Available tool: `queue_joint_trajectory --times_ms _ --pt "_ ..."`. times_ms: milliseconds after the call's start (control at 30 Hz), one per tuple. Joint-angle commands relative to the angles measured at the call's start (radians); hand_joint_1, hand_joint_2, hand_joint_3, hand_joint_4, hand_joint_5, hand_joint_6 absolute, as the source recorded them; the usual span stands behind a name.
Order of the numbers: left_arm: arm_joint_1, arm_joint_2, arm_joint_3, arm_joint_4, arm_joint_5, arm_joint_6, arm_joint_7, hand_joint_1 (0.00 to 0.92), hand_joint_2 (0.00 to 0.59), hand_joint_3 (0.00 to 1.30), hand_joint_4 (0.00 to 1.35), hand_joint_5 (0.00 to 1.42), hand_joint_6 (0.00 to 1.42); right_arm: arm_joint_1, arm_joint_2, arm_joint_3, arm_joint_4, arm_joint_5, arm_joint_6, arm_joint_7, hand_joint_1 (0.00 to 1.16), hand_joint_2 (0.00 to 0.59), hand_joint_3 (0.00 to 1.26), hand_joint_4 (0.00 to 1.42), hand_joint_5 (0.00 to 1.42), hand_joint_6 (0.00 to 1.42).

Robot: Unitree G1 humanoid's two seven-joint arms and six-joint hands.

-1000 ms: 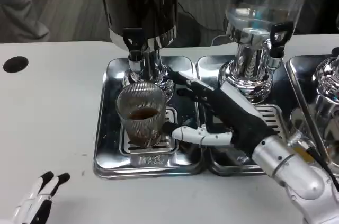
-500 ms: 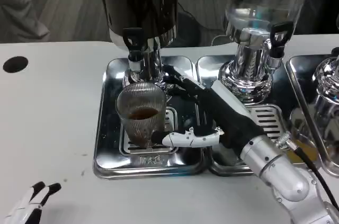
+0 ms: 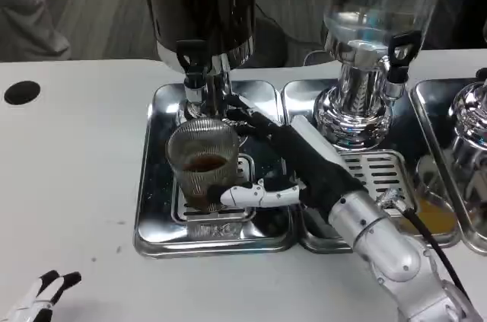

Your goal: Grasp the cup under the faucet to collect the drink, then remove the cup.

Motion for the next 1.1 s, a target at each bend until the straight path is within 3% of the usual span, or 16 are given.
queue_joint_trajectory --times_ms 33,700,1100 --pt "0.021 -0.005 0.010 0.017 -0.005 -0.014 0.008 0.000 0.055 0.18 0.08 0.10 0.37 -0.040 0.019 0.005 0.041 -0.001 -0.032 -0.020 0.81 0.080 0.05 0.09 0.14 0.06" --pt "0.000 0.000 0.038 0.022 -0.024 -0.004 -0.013 0.000 0.057 0.19 0.08 0.11 0.38 -0.106 0.062 0.008 0.196 -0.008 -0.082 -0.066 0.81 0.080 0.06 0.10 0.13 0.05" --pt "-0.002 -0.003 0.035 0.011 -0.014 0.005 -0.022 0.000 0.058 0.19 0.08 0.11 0.39 -0.105 0.083 0.016 0.230 -0.025 -0.089 -0.112 0.80 0.088 0.14 0.20 0.22 0.12"
